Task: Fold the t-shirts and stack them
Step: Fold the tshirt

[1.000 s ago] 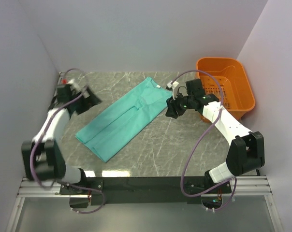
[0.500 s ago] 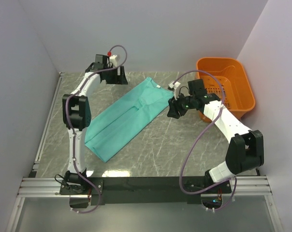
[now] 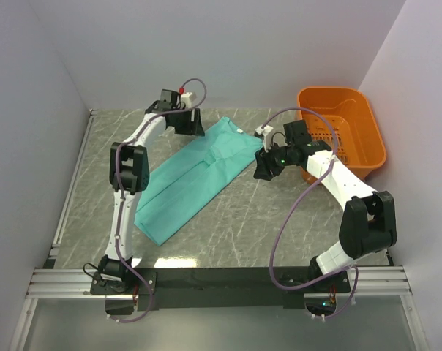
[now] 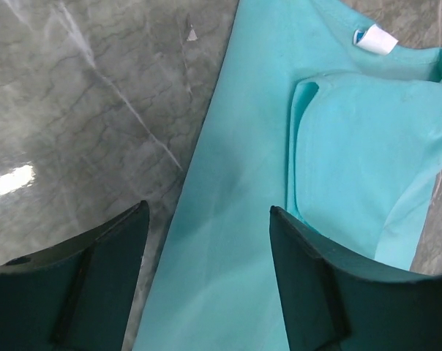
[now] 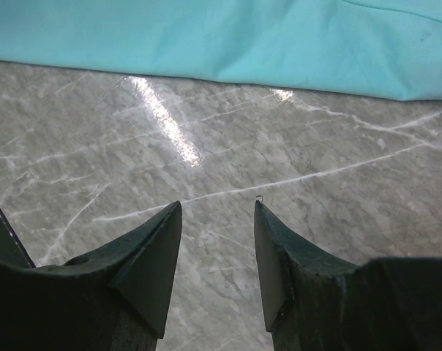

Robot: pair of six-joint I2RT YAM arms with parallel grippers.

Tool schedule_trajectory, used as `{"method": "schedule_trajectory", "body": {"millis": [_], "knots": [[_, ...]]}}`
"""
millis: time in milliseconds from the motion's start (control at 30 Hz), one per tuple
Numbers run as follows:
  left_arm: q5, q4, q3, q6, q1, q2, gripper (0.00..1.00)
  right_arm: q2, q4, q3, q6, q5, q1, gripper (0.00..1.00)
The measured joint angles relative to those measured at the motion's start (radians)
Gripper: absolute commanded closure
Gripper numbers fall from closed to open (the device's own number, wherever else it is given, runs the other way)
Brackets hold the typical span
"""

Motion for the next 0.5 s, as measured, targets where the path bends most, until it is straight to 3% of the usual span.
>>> {"method": "schedule_trajectory", "body": {"millis": [500], "knots": [[-0.014, 0.017, 0.010, -0.017, -0.019, 0.047, 0.44, 0.000, -0.001, 0.000, 0.000, -0.006, -0.017, 0.48]]}}
